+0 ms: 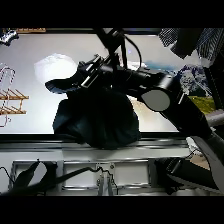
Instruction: Fold the clothes and pants, and hang the long-sleeved shirts on hangers.
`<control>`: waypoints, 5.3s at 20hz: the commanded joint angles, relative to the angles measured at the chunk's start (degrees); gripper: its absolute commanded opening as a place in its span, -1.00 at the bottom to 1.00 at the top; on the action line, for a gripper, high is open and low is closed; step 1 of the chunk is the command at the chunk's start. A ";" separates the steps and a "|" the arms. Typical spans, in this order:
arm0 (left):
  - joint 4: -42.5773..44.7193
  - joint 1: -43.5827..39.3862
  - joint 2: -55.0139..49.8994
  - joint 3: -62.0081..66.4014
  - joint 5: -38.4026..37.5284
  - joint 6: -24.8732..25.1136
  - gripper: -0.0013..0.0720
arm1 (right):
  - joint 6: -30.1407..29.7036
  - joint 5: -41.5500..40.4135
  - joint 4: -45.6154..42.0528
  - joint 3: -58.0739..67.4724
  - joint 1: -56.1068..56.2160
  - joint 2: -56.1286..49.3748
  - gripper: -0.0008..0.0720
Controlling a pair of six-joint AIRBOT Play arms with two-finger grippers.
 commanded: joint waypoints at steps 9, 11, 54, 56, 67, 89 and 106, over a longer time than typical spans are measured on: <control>-4.04 4.39 -26.49 18.95 0.07 8.46 -0.01 | 0.04 0.44 0.04 -1.36 0.26 -1.53 -0.83; -4.61 4.39 -26.99 18.95 -1.29 8.92 -0.01 | 0.04 0.13 0.02 -1.36 0.26 -1.53 -0.83; -21.79 -13.49 1.27 19.08 -2.71 14.40 -0.89 | 0.48 -0.35 -1.53 -1.36 0.22 -1.42 -0.84; -21.92 -17.73 6.19 18.97 -5.09 14.40 -0.89 | 0.48 -1.53 -2.23 -1.36 0.22 -1.40 -0.84; -18.95 -31.54 22.62 11.26 -28.55 20.70 -0.89 | 0.50 -1.70 -6.32 -1.07 0.22 0.26 -0.84; -19.78 -43.78 36.26 1.81 -32.11 45.92 -0.89 | 0.70 7.06 -6.08 -1.07 0.26 3.34 -0.84; -40.50 -45.94 9.55 1.81 4.35 66.45 -0.90 | 3.69 15.34 -5.90 -1.07 0.24 6.14 -0.83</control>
